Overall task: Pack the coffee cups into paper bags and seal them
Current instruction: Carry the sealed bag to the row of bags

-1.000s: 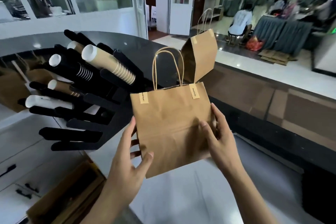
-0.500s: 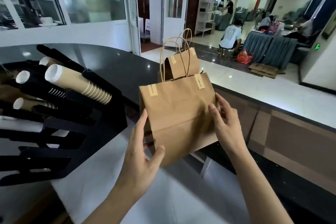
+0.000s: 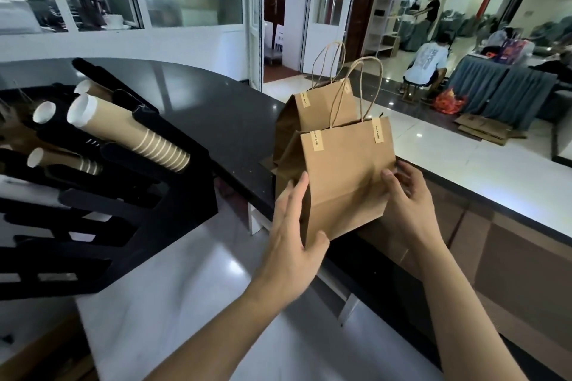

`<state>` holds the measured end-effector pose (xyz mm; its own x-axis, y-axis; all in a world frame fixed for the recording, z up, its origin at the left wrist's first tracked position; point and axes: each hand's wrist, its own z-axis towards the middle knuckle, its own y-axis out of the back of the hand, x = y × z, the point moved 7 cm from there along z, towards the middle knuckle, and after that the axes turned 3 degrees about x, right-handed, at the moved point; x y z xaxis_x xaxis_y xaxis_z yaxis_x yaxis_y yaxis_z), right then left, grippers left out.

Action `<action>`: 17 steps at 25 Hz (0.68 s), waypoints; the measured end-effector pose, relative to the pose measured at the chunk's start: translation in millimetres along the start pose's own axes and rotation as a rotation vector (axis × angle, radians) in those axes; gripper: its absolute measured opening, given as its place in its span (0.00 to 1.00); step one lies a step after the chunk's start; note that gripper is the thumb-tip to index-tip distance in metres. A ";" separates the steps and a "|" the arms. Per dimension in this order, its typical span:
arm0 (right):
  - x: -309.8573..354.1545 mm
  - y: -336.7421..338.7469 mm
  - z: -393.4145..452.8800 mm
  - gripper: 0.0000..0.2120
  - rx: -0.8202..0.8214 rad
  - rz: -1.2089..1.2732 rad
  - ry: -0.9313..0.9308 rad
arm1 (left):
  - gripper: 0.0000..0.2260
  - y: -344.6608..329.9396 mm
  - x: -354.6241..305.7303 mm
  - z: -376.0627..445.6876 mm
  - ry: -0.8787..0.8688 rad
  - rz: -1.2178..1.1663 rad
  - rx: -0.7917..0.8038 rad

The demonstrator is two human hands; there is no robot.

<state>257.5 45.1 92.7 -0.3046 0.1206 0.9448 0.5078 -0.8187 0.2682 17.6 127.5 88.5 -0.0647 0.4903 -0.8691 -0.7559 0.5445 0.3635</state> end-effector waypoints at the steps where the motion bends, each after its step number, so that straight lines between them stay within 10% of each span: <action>1: -4.8 -1.4 5.0 0.28 0.015 0.000 -0.009 | 0.41 -5.2 1.2 4.3 0.001 0.000 0.012; 17: -15.8 -33.3 24.0 0.20 -0.074 0.037 -0.041 | 0.43 -70.3 6.4 70.1 0.028 0.019 0.157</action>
<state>264.7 84.0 73.4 -0.2527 0.1116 0.9611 0.4566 -0.8620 0.2202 116.0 140.1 80.9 -0.0977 0.4835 -0.8699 -0.6433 0.6362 0.4258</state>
